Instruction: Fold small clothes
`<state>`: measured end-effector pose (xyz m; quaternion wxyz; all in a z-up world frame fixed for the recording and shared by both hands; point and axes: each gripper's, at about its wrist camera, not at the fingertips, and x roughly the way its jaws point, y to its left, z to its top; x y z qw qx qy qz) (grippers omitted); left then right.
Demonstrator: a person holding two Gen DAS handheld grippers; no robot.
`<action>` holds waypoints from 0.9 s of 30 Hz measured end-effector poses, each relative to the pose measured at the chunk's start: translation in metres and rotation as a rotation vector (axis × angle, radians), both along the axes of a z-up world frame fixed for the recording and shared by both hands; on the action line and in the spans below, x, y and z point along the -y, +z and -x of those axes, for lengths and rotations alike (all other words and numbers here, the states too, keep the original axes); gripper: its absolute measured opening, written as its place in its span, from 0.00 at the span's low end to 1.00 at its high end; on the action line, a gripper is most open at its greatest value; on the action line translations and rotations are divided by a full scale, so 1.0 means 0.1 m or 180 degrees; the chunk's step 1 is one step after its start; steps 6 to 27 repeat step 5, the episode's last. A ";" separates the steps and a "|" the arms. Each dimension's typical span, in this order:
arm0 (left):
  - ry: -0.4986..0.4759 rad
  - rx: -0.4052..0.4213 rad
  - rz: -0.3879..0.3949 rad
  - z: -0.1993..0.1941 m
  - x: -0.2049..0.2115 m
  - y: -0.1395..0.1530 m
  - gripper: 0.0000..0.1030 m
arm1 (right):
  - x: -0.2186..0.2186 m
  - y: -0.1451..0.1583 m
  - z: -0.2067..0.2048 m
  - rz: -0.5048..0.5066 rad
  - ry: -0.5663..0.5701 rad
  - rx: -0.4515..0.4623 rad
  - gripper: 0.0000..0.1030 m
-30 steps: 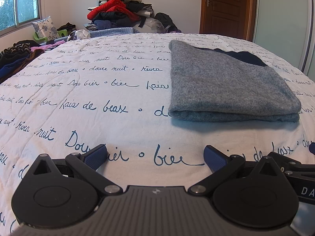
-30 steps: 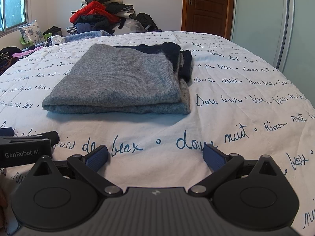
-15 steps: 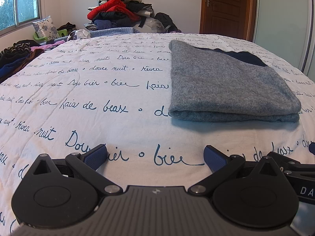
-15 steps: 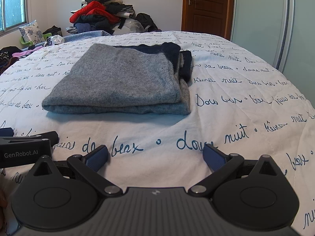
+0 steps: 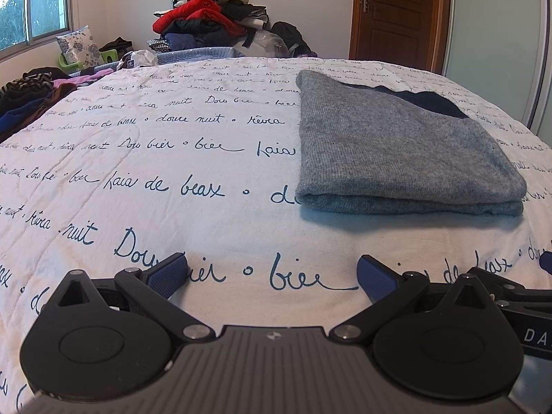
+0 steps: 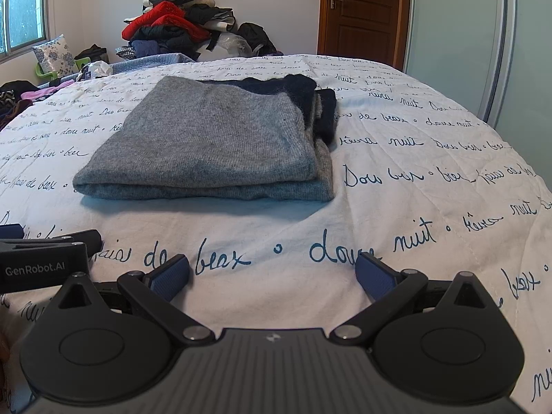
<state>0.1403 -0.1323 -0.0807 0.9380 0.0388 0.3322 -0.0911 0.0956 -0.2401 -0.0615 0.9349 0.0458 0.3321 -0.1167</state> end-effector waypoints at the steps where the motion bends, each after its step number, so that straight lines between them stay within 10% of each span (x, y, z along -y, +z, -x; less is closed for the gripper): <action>1: -0.0001 0.0000 0.0004 0.00 0.00 0.00 1.00 | 0.00 0.00 0.00 0.0000 0.0000 0.0000 1.00; 27: -0.0056 -0.0027 0.0063 0.00 -0.05 0.05 1.00 | 0.00 0.00 -0.01 -0.0002 0.0001 -0.0008 1.00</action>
